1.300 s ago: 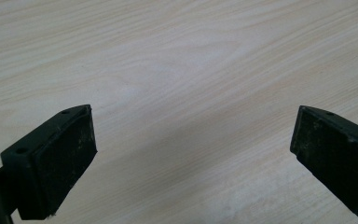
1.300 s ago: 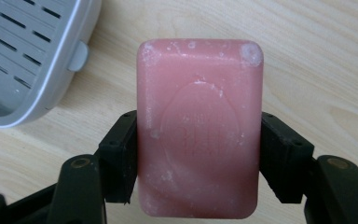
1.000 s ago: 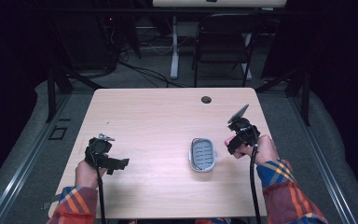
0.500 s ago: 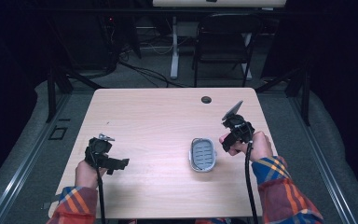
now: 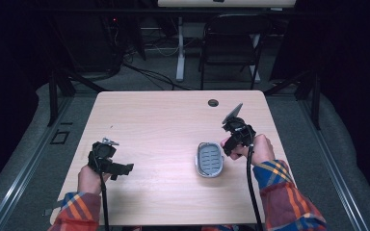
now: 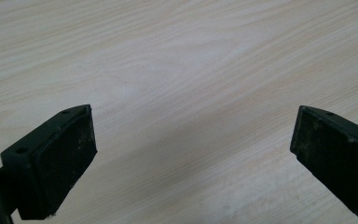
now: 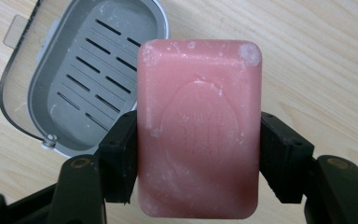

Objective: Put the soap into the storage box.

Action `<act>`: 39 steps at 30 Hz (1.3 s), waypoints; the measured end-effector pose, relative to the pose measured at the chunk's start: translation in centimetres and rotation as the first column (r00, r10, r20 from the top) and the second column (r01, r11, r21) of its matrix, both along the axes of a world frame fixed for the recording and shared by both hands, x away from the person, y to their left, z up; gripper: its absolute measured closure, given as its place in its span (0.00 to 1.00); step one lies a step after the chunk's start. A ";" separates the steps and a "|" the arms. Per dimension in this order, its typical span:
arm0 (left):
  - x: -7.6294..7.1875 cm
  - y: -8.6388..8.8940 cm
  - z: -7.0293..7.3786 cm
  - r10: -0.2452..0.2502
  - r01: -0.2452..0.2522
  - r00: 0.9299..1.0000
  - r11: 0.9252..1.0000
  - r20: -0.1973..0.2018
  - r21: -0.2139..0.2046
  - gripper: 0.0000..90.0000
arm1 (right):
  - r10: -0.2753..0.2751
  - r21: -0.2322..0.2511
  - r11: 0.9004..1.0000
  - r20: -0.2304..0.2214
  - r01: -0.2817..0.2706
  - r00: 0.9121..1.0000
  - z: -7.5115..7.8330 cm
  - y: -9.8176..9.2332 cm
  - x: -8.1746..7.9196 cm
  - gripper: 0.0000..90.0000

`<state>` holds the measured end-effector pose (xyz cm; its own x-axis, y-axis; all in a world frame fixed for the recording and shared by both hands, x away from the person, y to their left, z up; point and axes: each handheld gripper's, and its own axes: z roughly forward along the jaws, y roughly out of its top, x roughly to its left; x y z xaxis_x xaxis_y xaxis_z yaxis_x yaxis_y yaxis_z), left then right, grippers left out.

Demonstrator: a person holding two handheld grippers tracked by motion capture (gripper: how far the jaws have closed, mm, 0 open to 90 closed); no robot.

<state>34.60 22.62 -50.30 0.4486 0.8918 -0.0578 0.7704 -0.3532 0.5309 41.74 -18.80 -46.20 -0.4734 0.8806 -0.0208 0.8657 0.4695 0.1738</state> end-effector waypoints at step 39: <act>0.1 -0.1 0.0 -0.013 0.013 1.000 1.000 -0.002 0.005 0.00 | 0.021 -0.086 0.996 -0.016 -0.023 1.000 -2.7 5.4 0.9 0.41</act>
